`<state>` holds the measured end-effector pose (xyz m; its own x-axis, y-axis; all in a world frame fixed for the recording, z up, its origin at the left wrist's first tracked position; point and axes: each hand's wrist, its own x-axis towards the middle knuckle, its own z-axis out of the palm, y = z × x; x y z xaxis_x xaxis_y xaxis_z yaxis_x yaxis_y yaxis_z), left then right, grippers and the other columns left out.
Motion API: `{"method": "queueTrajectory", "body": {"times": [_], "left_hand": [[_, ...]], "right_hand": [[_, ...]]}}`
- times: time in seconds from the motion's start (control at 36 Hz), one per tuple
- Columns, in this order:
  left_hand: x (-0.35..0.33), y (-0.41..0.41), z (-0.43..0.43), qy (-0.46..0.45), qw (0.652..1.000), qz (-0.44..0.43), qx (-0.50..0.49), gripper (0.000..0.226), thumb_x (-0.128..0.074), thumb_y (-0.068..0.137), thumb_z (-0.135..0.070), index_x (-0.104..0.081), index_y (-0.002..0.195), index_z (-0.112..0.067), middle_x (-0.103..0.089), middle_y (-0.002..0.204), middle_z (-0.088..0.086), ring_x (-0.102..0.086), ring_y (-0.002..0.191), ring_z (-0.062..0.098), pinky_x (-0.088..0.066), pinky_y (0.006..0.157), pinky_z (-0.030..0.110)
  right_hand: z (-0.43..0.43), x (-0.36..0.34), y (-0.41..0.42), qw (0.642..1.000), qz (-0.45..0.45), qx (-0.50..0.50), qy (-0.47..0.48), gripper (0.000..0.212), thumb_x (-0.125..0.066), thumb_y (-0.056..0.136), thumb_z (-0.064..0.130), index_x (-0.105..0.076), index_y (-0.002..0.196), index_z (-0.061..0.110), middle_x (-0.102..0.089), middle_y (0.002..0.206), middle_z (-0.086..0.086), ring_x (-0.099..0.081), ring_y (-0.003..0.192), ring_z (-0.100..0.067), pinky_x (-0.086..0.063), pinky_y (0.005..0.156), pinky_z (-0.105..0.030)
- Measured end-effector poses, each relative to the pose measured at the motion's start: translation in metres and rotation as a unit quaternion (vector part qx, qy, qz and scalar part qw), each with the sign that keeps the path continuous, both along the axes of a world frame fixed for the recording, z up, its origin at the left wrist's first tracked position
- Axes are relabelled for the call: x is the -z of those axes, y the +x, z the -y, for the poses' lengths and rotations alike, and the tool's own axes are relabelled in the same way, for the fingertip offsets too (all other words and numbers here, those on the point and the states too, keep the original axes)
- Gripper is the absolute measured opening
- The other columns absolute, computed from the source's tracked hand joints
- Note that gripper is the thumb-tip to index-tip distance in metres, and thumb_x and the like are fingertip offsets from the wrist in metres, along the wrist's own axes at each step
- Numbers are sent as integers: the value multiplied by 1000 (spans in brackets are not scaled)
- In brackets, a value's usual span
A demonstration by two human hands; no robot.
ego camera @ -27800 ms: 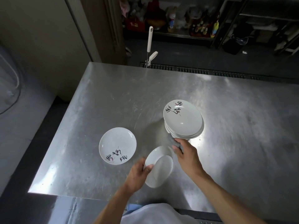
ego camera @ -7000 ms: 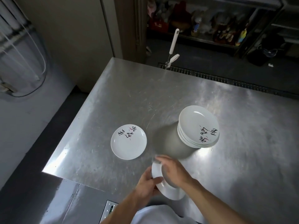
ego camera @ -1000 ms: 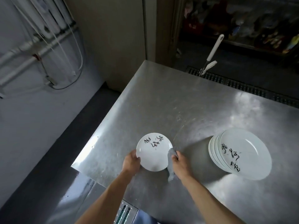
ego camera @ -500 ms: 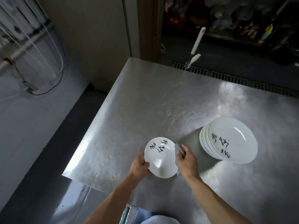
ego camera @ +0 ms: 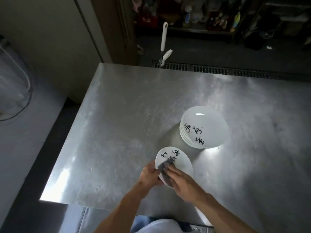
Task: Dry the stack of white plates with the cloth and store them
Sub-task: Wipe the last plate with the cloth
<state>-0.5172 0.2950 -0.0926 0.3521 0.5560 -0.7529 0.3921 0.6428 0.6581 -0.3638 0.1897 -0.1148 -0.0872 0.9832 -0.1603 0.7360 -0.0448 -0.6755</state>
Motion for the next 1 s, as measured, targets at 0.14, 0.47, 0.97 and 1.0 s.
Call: {"method": "queueTrajectory", "body": {"times": [0.14, 0.47, 0.97, 1.0], "left_hand": [[-11, 8, 1, -6, 1000, -10, 23, 42, -51, 90, 9, -72, 113, -18, -73, 109, 25, -74, 97, 42, -59, 85, 63], [-28, 3, 22, -14, 1000, -22, 7, 59, -32, 92, 17, -59, 131, -17, -65, 97, 17, -64, 84, 31, -61, 75, 46], [-36, 2, 28, 8, 998, -16, -59, 41, -41, 95, 14, -67, 123, -2, -70, 98, 19, -68, 87, 32, -56, 87, 62], [-35, 4, 28, 2, 998, -12, -61, 42, -42, 96, 14, -66, 125, -3, -70, 99, 19, -68, 88, 33, -56, 88, 62]], "right_hand": [[25, -2, 19, 998, 15, -45, 33, 51, -54, 95, 3, -52, 145, 14, -34, 158, 11, -23, 149, 1, -17, 121, -20], [18, 32, 32, 997, 35, 21, -68, 63, -36, 104, 3, -15, 160, 21, 0, 165, 13, 2, 153, -3, -6, 122, -17], [17, 35, -1, 994, 22, -108, 5, 67, -41, 95, 2, -25, 158, 19, -11, 167, 9, 1, 154, -4, 1, 122, -15], [20, 32, 2, 991, 31, -125, 20, 66, -42, 95, 1, -28, 157, 16, -14, 166, 7, 0, 154, -4, -2, 124, -20]]}}
